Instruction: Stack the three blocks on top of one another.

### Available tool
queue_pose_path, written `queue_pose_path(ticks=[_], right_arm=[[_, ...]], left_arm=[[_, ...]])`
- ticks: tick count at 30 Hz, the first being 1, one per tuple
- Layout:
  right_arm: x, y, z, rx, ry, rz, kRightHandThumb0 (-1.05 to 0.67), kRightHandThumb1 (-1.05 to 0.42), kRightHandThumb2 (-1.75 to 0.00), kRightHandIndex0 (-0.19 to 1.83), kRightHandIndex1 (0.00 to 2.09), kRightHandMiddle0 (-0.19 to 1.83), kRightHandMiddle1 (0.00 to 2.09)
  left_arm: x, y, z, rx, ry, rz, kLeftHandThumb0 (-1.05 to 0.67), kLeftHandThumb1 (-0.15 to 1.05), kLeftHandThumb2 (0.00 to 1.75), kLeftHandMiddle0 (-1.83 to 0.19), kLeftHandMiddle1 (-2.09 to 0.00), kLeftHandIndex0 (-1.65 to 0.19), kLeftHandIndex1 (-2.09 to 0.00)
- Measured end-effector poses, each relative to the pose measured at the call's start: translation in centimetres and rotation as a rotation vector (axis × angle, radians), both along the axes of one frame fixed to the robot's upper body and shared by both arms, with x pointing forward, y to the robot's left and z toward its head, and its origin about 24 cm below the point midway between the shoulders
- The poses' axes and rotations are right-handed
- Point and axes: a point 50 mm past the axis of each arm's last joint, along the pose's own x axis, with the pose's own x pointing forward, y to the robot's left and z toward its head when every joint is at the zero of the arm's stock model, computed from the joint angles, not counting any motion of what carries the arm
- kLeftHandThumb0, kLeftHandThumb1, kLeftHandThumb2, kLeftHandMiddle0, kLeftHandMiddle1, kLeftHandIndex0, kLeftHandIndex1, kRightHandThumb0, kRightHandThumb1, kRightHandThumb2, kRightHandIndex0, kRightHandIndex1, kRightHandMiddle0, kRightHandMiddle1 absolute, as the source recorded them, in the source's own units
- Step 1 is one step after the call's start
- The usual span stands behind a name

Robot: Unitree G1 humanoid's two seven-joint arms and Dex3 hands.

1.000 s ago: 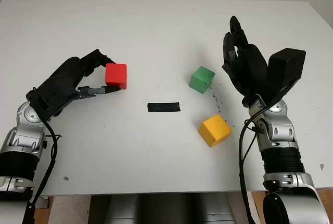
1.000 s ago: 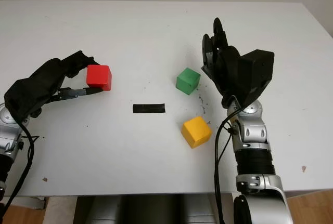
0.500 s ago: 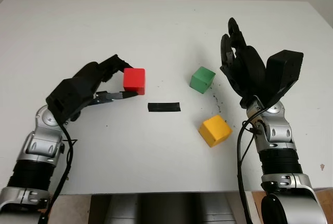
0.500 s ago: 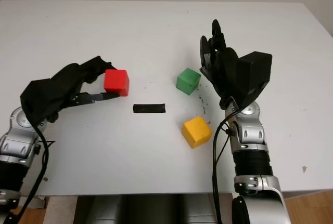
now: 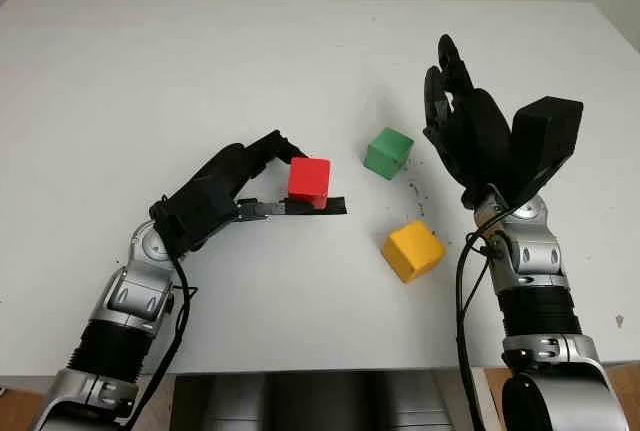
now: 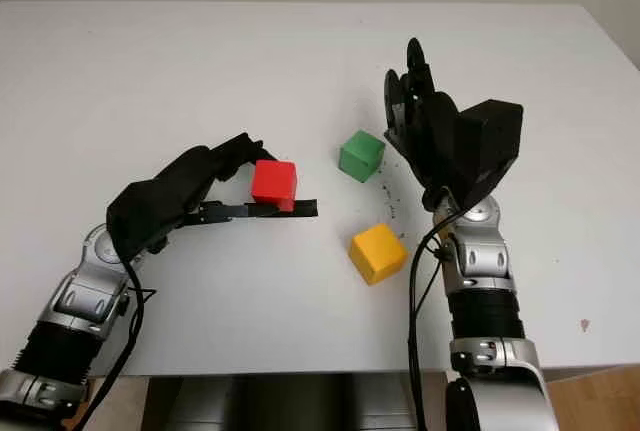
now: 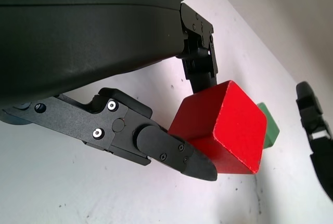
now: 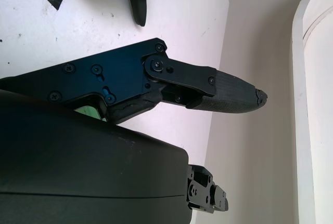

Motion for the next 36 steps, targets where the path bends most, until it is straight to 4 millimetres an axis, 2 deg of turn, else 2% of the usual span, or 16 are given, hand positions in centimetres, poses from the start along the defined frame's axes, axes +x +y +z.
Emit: queue_pose_path(ticks=[8, 11, 21, 34, 35, 36], right_arm=[[0.0, 0.0, -0.1, 0.0, 0.003, -0.001, -0.7, -1.05, -0.67, -0.19, 0.0, -0.19, 0.0], [-0.1, 0.0, -0.1, 0.001, 0.001, -0.002, -0.7, -1.05, -0.66, -0.19, 0.0, -0.19, 0.0], [-0.1, 0.0, 0.0, 0.006, 0.0, 0.003, -0.7, -1.05, -0.66, -0.19, 0.0, -0.19, 0.0], [-0.1, 0.0, 0.0, 0.007, 0.0, 0.009, -0.72, -1.05, -0.65, -0.19, 0.0, -0.19, 0.0], [-0.1, 0.0, 0.0, 0.007, 0.0, 0.009, -0.72, -1.05, -0.65, -0.19, 0.0, -0.19, 0.0], [-0.1, 0.0, 0.0, 0.007, 0.001, 0.009, -0.71, -1.05, -0.65, -0.19, 0.0, -0.19, 0.0]], left_arm=[[-0.1, -1.5, -0.7, 0.011, -0.042, 0.045, -0.42, 1.01, 0.05, -0.06, -0.06, -0.27, -1.69], [-0.3, -2.0, -1.1, 0.014, -0.062, 0.06, -0.41, 1.01, 0.05, -0.07, -0.06, -0.26, -1.75], [-0.5, -2.0, -1.9, 0.113, -0.15, 0.123, -0.4, 1.02, 0.05, -0.08, -0.06, -0.21, -1.83], [-0.4, -1.5, -1.8, 0.197, -0.197, 0.149, -0.39, 1.0, 0.05, -0.12, -0.06, -0.29, -1.64], [-0.4, -1.5, -1.8, 0.2, -0.197, 0.149, -0.4, 0.99, 0.05, -0.12, -0.05, -0.29, -1.62], [-0.4, -1.5, -1.8, 0.202, -0.197, 0.149, -0.41, 0.99, 0.05, -0.11, -0.05, -0.31, -1.51]])
